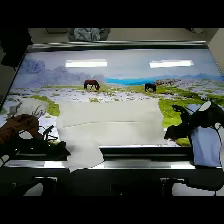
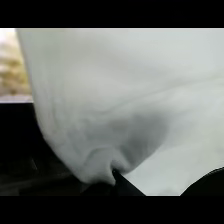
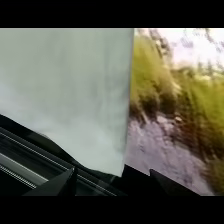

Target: Fold the shirts.

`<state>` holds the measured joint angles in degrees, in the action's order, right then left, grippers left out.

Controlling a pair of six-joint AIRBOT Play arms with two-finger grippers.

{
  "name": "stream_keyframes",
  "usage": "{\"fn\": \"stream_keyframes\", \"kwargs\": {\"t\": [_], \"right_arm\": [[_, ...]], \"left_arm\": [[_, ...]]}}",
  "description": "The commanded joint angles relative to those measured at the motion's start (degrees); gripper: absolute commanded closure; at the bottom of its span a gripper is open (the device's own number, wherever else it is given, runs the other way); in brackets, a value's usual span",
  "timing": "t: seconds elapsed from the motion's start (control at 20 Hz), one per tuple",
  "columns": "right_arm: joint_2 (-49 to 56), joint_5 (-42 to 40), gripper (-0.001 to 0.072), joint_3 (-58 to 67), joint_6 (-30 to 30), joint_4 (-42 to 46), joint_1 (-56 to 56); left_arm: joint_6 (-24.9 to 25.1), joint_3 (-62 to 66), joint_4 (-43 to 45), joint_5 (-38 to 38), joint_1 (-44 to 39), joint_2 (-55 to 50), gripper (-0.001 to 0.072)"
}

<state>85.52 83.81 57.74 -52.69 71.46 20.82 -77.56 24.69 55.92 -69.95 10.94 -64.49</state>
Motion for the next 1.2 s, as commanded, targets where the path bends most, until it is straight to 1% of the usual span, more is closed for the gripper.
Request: {"fn": "stream_keyframes", "kwargs": {"t": [0.0, 0.2, 0.25, 0.3, 0.35, 0.4, 0.5, 0.6, 0.7, 0.8, 0.9, 0.95, 1.05, 1.15], "right_arm": [[-0.04, -4.39, 0.0135, -3.96, 0.63, -3.06, 0.04], [-0.02, -5.95, 0.0145, -7.45, 0.26, -4.85, 0.02], [-0.02, -6.23, 0.0184, -8.22, -0.33, -5.33, -0.04], [-0.02, -6.34, 0.0316, -8.63, -0.44, -5.49, -0.09], [-0.04, -6.43, 0.0536, -8.7, -0.46, -5.44, -0.07], [-0.07, -6.29, 0.0658, -8.61, -0.33, -5.49, -0.07], [-1.25, -6.29, 0.0659, -7.8, 2.64, -6.25, 0.0], [-4.0, -6.64, 0.066, -6.14, 4.2, -6.36, 0.0], [-7.23, -8.44, 0.0661, -3.28, 4.28, -6.47, -0.02], [-9.2, -9.79, 0.0662, 0.76, 3.98, -8.59, -0.09], [-9.09, -11.58, 0.0662, 5.2, 3.63, -11.98, -0.28], [-8.74, -13.9, 0.0662, 7.26, 3.37, -11.82, -1.31], [-6.64, -20.52, 0.0662, 11.5, 3.3, -11.65, -5.22], [-2.78, -27.19, 0.0662, 15.72, 0.9, -9.77, -9.05]], "left_arm": [[-0.13, -0.13, 0.39, 1.44, -0.68, 0.04, 0.0664], [0.31, -0.13, 0.37, 1.44, -0.68, 0.07, 0.0665], [0.7, -0.13, 0.37, 1.46, -0.68, 0.17, 0.0664], [0.7, -0.11, 0.37, 1.51, -0.66, 0.48, 0.0665], [1.2, -0.02, 0.39, 1.53, -0.66, 1.01, 0.0665], [1.77, 0.42, 0.44, 1.49, -0.66, 1.73, 0.0666], [2.64, 2.91, 0.48, 0.96, -0.63, 4.81, 0.0667], [2.54, 6.8, 0.46, -0.09, -0.61, 10.01, 0.0667], [0.76, 11.13, 0.48, -0.66, -0.61, 14.67, 0.0668], [-1.66, 15.43, 0.61, -0.31, -0.61, 16.04, 0.0669], [-2.91, 18.75, 0.61, 2.6, -0.61, 14.99, 0.0669], [-3.65, 19.98, 0.59, 4.83, -0.61, 13.77, 0.0669], [-3.72, 22.29, 0.55, 8.2, -0.61, 9.68, 0.0668], [-3.61, 25.73, 0.55, 9.7, -0.61, 3.58, 0.0668]]}}
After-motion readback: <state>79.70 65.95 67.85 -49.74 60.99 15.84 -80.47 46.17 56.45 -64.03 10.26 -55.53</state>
